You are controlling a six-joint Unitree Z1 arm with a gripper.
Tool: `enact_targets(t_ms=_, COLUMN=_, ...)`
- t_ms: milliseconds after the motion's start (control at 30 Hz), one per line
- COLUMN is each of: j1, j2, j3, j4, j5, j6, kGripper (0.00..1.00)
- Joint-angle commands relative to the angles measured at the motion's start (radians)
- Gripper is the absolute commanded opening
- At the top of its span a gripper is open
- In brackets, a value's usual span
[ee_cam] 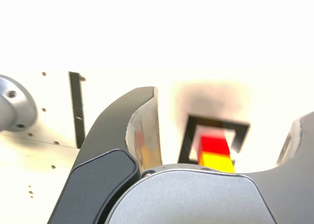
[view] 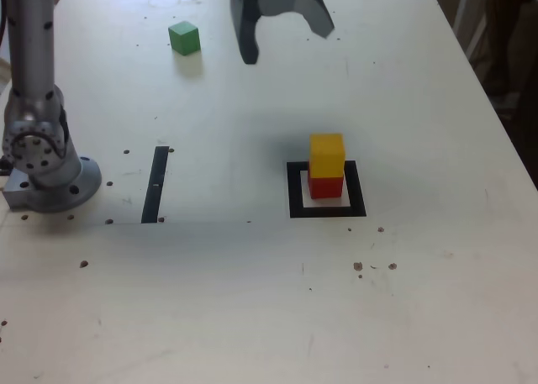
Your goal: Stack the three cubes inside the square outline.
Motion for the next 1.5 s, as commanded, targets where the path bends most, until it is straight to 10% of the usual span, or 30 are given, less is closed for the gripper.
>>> enact_targets(t_ms=0, j1=0.054, j2=-0.007, j3=0.005, j4=0.007, j5=0.001, j6=0.025, kGripper=0.99)
enact_targets(t_ms=867, j1=0.703, j2=0.075, j3=-0.103, j4=0.015, j5=-0.006, j6=0.272, kGripper=0.99)
enact_targets(t_ms=1467, j1=0.892, j2=0.341, j3=-0.267, j4=0.038, j5=0.001, j6=0.37, kGripper=1.0)
